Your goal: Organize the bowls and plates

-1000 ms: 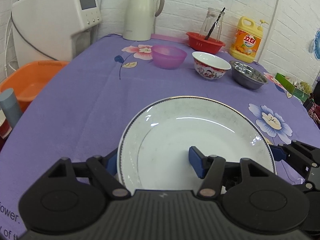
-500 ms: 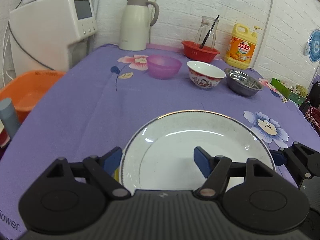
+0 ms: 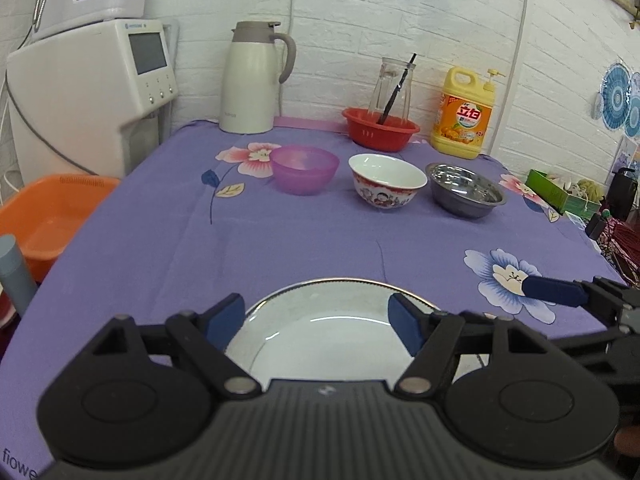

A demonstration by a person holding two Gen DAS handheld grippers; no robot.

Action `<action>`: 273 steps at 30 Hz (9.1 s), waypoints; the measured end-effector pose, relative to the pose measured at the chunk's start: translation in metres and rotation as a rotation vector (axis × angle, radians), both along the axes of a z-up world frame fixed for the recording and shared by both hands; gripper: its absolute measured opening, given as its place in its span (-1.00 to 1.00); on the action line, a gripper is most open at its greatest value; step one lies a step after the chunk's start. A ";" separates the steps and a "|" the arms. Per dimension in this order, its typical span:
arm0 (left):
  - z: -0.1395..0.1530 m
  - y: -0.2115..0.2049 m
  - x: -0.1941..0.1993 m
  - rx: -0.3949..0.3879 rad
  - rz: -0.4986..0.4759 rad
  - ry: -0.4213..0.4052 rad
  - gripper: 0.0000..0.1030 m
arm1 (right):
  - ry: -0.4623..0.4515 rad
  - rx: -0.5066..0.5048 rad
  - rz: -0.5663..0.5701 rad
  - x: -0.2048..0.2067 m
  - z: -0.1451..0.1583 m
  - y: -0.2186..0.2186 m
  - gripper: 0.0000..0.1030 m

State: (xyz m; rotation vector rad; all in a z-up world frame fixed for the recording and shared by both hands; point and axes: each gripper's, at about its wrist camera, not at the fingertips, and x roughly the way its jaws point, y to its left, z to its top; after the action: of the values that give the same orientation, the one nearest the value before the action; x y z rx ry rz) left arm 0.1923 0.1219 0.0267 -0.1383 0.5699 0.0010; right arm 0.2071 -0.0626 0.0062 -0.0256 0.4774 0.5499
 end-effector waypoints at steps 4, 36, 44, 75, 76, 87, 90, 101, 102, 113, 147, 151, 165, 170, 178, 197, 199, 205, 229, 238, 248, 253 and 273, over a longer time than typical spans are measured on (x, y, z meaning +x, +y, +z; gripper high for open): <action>0.002 -0.011 0.007 -0.003 -0.033 0.001 0.39 | 0.028 0.006 -0.085 0.027 0.000 -0.035 1.00; 0.002 -0.011 0.056 -0.040 -0.066 0.015 0.39 | 0.359 -0.293 -0.258 0.287 -0.029 -0.094 1.00; 0.012 -0.018 0.037 -0.055 -0.106 -0.019 0.40 | 0.420 -0.345 -0.147 0.236 -0.027 -0.088 1.00; -0.029 -0.139 0.221 -0.072 -0.145 0.189 0.40 | 0.170 -0.088 -0.264 0.186 -0.049 -0.114 1.00; -0.030 -0.140 0.222 -0.072 -0.147 0.191 0.40 | 0.169 -0.093 -0.266 0.187 -0.050 -0.114 1.00; -0.044 -0.151 0.233 -0.060 -0.149 0.227 0.11 | 0.134 -0.130 -0.242 0.182 -0.052 -0.106 1.00; -0.044 -0.152 0.231 -0.052 -0.158 0.227 -0.05 | 0.127 -0.125 -0.222 0.180 -0.050 -0.105 1.00; -0.042 -0.154 0.230 -0.065 -0.147 0.227 -0.39 | 0.127 -0.107 -0.176 0.175 -0.044 -0.098 0.63; -0.040 -0.153 0.228 -0.073 -0.146 0.227 -0.39 | 0.130 -0.106 -0.178 0.175 -0.044 -0.098 0.63; -0.021 -0.154 0.136 -0.046 -0.254 0.222 -0.40 | 0.075 -0.122 -0.183 0.083 -0.021 -0.093 0.66; 0.002 -0.158 0.057 0.024 -0.265 0.028 0.44 | 0.048 -0.002 -0.301 -0.004 -0.012 -0.147 1.00; 0.004 -0.155 0.057 0.028 -0.264 0.025 0.44 | 0.020 -0.046 -0.289 0.004 -0.002 -0.147 1.00; 0.004 -0.134 0.089 0.026 -0.217 0.032 0.44 | -0.127 -0.227 -0.178 0.065 0.061 -0.136 1.00; 0.004 -0.120 0.108 0.041 -0.185 0.039 0.44 | -0.158 -0.287 -0.128 0.107 0.085 -0.118 1.00; 0.008 -0.079 0.148 0.002 -0.094 0.051 0.45 | -0.091 -0.232 -0.034 0.181 0.091 -0.076 1.00; -0.006 -0.003 0.212 -0.172 0.043 0.150 0.45 | 0.291 -0.310 0.048 0.338 -0.017 0.007 1.00; -0.005 -0.002 0.228 -0.253 0.049 0.160 0.45 | 0.300 -0.289 0.049 0.338 -0.018 0.007 1.00; -0.021 0.003 0.262 -0.481 0.176 0.241 0.35 | 0.288 -0.292 0.073 0.336 -0.017 0.009 1.00; -0.033 -0.012 0.299 -0.500 0.297 0.252 -0.11 | 0.278 -0.214 0.221 0.325 -0.025 0.018 1.00; -0.034 -0.013 0.299 -0.495 0.308 0.244 -0.17 | 0.248 -0.217 0.205 0.324 -0.024 0.017 0.89; -0.032 -0.024 0.286 -0.449 0.231 0.270 -0.74 | 0.237 -0.232 0.264 0.304 -0.019 0.018 0.28; -0.020 -0.038 0.252 -0.459 0.191 0.269 -0.75 | 0.247 -0.241 0.246 0.276 -0.008 0.005 0.28; 0.008 -0.134 0.075 -0.423 -0.073 0.231 -0.75 | 0.172 -0.294 0.034 0.071 0.036 -0.079 0.30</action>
State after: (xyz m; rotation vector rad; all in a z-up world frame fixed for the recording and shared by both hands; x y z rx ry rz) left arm 0.2678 -0.0125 0.0347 -0.5335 0.8009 -0.1772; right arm 0.2784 -0.1418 0.0420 -0.2694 0.7234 0.5132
